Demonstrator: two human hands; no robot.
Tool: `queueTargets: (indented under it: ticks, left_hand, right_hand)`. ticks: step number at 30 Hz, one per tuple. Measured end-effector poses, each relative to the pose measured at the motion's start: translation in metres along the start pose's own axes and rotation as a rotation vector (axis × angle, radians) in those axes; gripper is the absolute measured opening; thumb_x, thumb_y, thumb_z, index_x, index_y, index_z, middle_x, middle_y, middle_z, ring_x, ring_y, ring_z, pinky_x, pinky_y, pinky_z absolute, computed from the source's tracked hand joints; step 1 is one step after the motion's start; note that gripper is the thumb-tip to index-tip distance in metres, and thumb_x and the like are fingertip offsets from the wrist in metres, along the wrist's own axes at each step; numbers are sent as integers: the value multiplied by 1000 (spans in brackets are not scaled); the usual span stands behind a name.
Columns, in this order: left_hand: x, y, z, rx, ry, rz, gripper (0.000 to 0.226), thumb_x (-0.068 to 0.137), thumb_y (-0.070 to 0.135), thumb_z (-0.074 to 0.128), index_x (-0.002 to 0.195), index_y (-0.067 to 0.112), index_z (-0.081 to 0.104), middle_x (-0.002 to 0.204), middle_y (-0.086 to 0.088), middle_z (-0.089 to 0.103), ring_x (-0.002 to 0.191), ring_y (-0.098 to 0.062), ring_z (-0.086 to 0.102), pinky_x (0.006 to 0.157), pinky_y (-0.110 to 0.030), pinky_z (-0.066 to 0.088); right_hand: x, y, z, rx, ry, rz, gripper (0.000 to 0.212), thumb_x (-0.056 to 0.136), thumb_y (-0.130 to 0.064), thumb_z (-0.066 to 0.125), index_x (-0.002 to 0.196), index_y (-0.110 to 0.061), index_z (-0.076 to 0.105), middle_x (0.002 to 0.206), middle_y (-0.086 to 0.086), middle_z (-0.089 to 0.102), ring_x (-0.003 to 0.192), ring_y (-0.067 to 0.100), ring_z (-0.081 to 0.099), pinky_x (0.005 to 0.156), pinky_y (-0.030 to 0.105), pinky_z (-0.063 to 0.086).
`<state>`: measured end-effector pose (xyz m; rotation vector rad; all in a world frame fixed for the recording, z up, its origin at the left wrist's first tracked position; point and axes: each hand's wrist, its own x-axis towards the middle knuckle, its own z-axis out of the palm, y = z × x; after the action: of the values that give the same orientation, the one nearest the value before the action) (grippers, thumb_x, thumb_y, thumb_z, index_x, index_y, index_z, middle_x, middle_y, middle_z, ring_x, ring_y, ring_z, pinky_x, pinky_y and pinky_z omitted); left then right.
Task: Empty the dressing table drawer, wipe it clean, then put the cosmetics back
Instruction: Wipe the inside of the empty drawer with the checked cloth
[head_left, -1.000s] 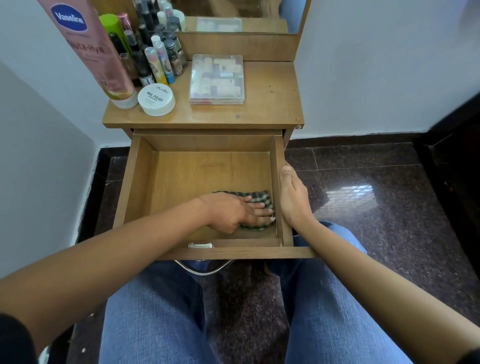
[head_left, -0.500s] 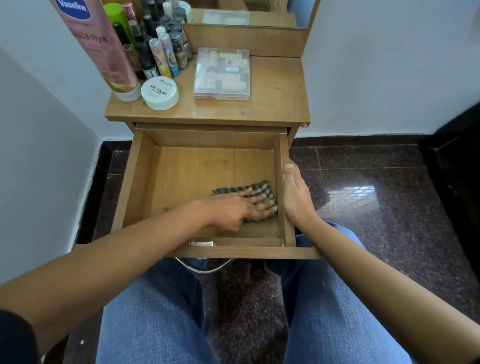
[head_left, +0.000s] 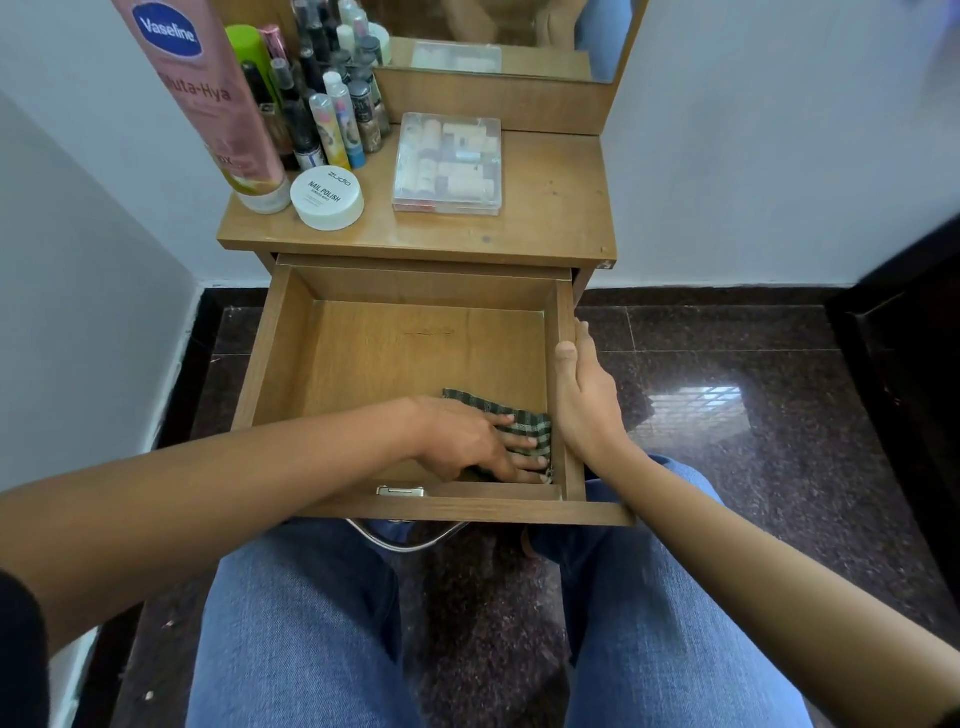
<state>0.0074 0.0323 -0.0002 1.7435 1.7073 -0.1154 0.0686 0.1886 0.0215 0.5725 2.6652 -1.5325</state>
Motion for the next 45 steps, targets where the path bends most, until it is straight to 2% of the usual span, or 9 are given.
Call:
queueTargets:
  ticks: [1,3,6,8,13,19,27,40,45]
  left_hand:
    - [-2,1,0,-2,-2,2,61,97,8,48,150,30,29,159,10,18,145,-4,-6,120,-36,-7]
    - [-7,2,-1,-15,-8,2,61,97,9,49,150,30,28,159,13,14,143,-1,-8,118,-32,-10]
    - [-19,-2,3,-30,-7,-6,64,97,8,50,150,33,25,157,17,10,142,1,-8,118,-31,-9]
    - [-29,-5,8,-20,-9,-21,66,98,5,47,151,34,21,157,19,8,141,2,-9,119,-31,-8]
    - [-31,-5,11,4,0,-14,66,98,4,44,152,33,19,156,18,6,144,-2,-7,119,-33,-7]
    - [-10,-4,7,3,36,20,63,99,7,41,152,31,20,158,15,10,146,-6,-5,120,-33,-8]
    - [2,4,5,-51,78,-8,65,96,0,41,151,31,26,159,14,13,147,-5,-2,119,-33,-9]
    - [-42,-13,13,5,3,10,57,102,5,31,151,34,26,148,26,5,145,-4,2,122,-34,0]
    - [-23,0,11,4,53,-7,53,103,10,31,152,30,24,153,19,7,147,-8,1,121,-35,-1]
  right_hand:
    - [1,1,0,-54,-15,-30,55,103,-42,20,153,-22,8,133,2,51,107,11,57,88,24,40]
    - [4,4,-2,-206,-50,-117,61,102,-44,20,153,-21,-4,161,-2,6,141,19,30,105,33,34]
    - [8,6,-4,-345,-103,-226,64,103,-41,22,151,-19,-14,157,-5,-23,148,14,1,114,39,27]
    - [7,2,-6,-338,-134,-212,66,103,-39,24,150,-18,-18,156,-4,-27,146,17,7,110,38,33]
    - [7,-1,-2,-291,-123,-102,66,103,-38,26,150,-22,-17,158,2,-19,116,28,53,64,22,41]
    - [8,-1,7,-195,-46,-71,61,103,-39,24,151,-29,-12,161,5,0,141,28,28,98,34,34]
    - [4,-2,9,-196,24,-69,58,103,-38,24,153,-27,-5,161,-2,-3,134,20,35,84,18,25]
    - [3,0,12,-166,14,-85,57,102,-44,22,151,-35,-6,161,5,9,136,32,36,108,48,34]
    - [3,3,12,-180,19,-81,60,96,-58,17,148,-42,-9,152,8,32,117,32,54,99,53,42]
